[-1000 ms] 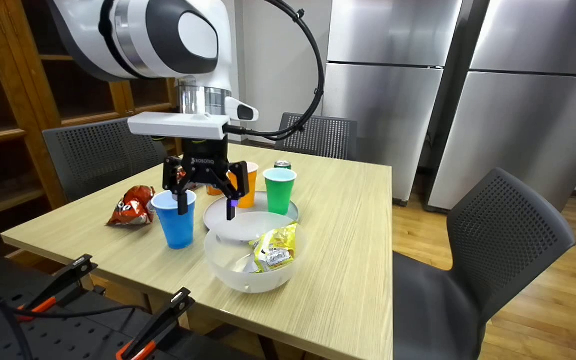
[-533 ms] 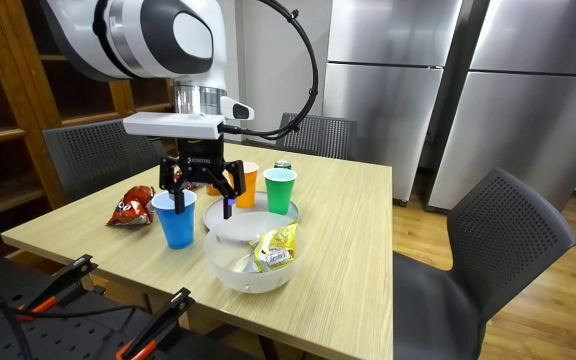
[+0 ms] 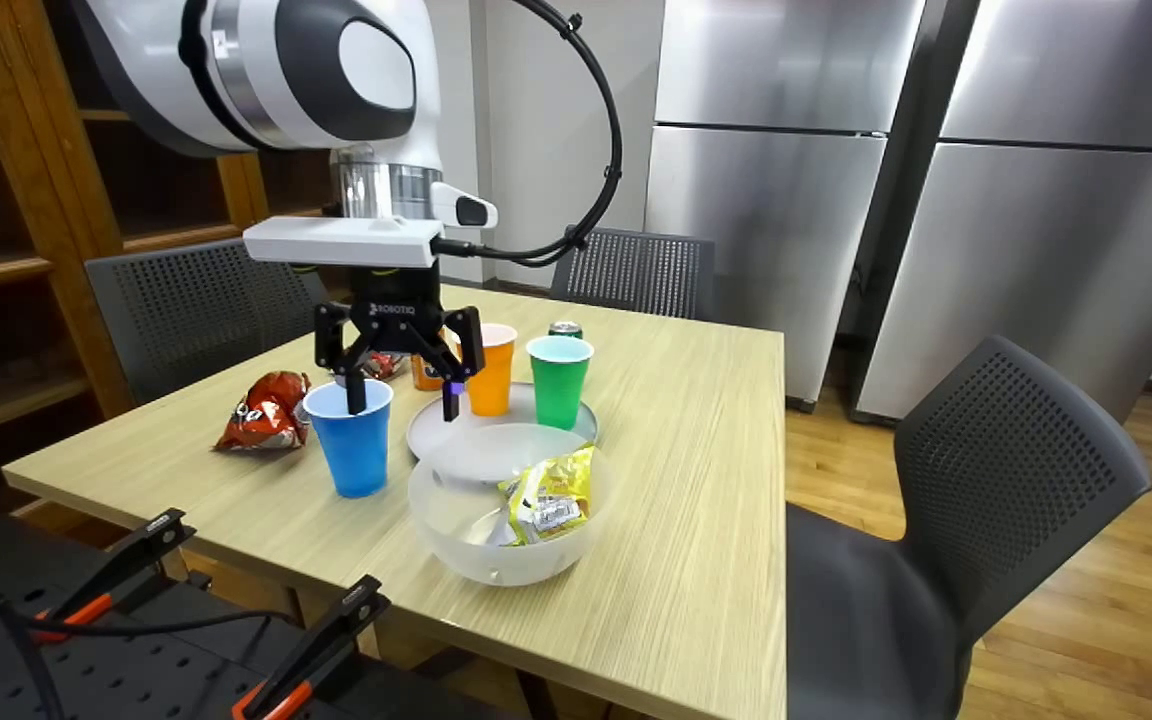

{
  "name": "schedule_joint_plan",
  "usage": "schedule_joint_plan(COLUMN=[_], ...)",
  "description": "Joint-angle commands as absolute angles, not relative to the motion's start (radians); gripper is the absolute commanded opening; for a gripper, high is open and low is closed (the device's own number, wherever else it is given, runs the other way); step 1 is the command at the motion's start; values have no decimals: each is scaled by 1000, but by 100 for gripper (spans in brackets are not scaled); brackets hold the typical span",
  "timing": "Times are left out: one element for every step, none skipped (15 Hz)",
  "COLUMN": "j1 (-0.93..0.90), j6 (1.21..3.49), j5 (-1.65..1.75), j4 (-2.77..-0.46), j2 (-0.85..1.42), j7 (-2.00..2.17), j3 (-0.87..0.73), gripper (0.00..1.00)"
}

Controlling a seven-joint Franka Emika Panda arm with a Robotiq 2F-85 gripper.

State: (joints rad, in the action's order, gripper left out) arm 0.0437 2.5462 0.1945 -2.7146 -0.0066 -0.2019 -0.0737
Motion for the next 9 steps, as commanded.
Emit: schedule_joint_plan(j1=[22,17,12,8,4,0,-4,-8,-12], j6=[2548,2548,2549,2553,2554,2554,2554,2553,2556], j5=[175,175,175,165,162,150,148,141,137], j4=[-2684,-2676,-2668,-2660,-2653,-2644,-2634,-2623,-2613], j2=[-1,5,9,14,16,22,28,37,49], j7=[-201,-201,-200,-205,-205,-213,-211,-215,-213], j3=[-42,-36,-32,-27,-23,-17,-13,-9,-5], gripper=[100,100,100,100,100,100,100,100,100])
